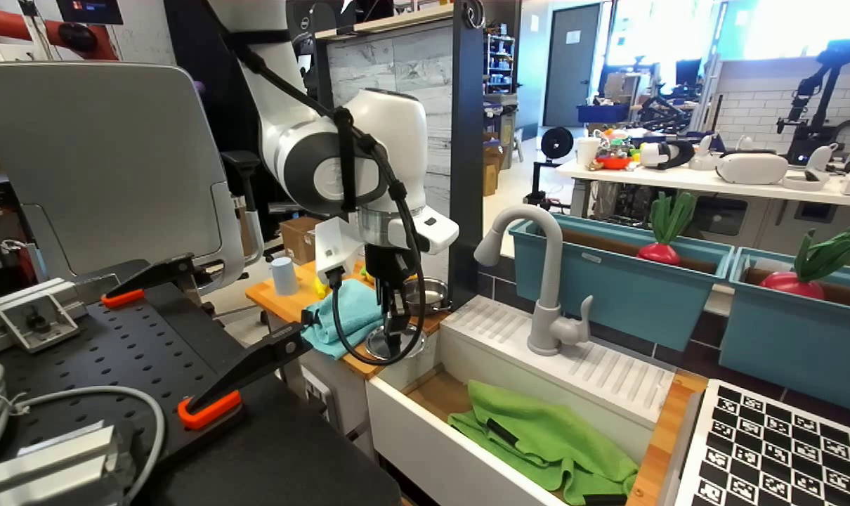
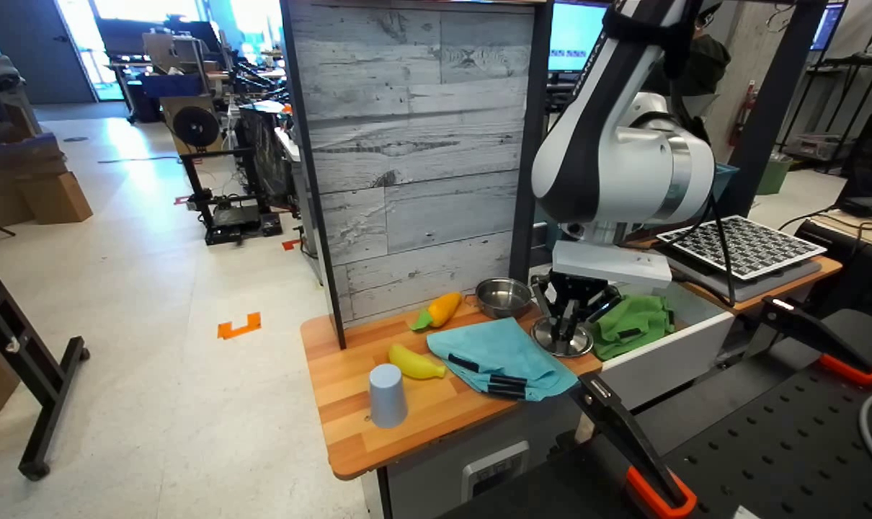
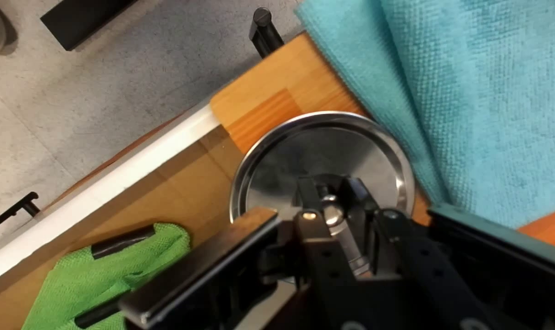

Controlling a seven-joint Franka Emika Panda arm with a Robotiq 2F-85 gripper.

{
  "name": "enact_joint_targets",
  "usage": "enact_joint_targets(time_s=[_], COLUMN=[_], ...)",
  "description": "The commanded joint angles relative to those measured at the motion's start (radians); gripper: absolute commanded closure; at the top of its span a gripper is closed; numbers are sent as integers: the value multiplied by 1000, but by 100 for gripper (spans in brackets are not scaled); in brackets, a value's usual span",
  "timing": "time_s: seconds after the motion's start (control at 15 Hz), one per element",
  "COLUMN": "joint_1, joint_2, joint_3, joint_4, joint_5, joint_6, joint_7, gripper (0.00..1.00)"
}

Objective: Put the silver lid on the silver pot.

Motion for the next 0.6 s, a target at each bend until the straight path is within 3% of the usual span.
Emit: enact_joint_targets(time_s=[0.0,0.53], joint_1=[30,46], joint_2=[-93,-212], joint_3=[-18,-25], joint_4=[-93,-130], joint_5=[0,4], joint_6=[-1,-10], joint_7=[-11,3], gripper=[95,95])
